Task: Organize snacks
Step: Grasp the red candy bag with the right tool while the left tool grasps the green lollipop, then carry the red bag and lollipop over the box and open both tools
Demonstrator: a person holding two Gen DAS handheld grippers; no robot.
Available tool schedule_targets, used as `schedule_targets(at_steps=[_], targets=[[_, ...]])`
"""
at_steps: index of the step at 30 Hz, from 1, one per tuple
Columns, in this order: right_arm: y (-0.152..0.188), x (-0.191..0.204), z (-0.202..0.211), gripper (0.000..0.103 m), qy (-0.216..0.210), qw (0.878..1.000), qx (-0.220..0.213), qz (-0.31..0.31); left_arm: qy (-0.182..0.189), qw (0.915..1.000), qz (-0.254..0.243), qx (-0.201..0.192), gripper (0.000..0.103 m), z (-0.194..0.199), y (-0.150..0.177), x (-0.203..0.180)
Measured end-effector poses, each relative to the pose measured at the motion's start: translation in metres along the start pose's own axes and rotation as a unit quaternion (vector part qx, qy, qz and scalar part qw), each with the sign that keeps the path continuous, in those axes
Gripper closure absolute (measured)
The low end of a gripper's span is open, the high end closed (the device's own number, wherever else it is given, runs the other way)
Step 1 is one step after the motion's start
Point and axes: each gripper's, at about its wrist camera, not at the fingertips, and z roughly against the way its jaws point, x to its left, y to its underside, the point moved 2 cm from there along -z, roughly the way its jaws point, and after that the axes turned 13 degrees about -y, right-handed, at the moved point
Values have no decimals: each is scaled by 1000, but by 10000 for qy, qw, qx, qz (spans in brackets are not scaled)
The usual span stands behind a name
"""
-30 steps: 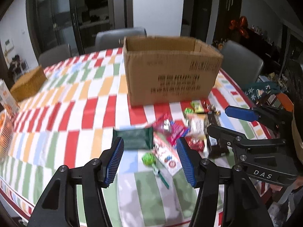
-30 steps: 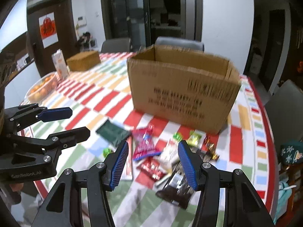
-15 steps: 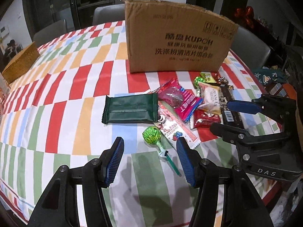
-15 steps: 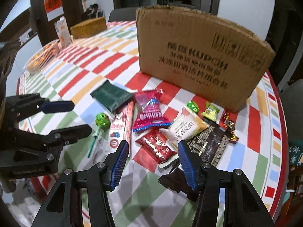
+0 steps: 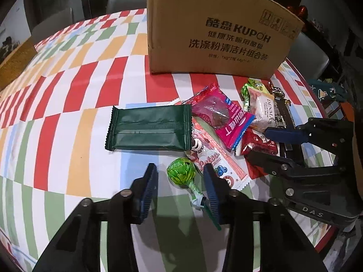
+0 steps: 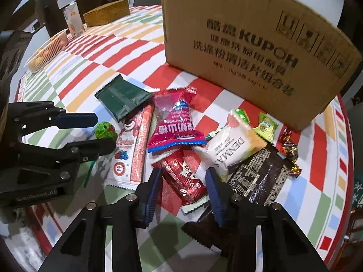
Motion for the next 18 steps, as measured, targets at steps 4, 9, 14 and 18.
schedule_targets(at_steps=[4, 9, 14, 18], targets=[[0, -3, -6, 72, -81, 9999, 7, -95, 140, 9999, 10, 58, 77, -4, -1, -1], [2, 2, -4, 80, -121, 9999, -32, -61, 178, 9998, 20, 27, 78, -2, -1, -1], [5, 10, 8, 80, -105, 9997, -220, -85, 186, 9997, 26, -127, 78, 13, 1, -3], [8, 12, 27, 80, -142, 9987, -462, -159, 201, 9992, 24, -338, 78, 32, 0, -5]])
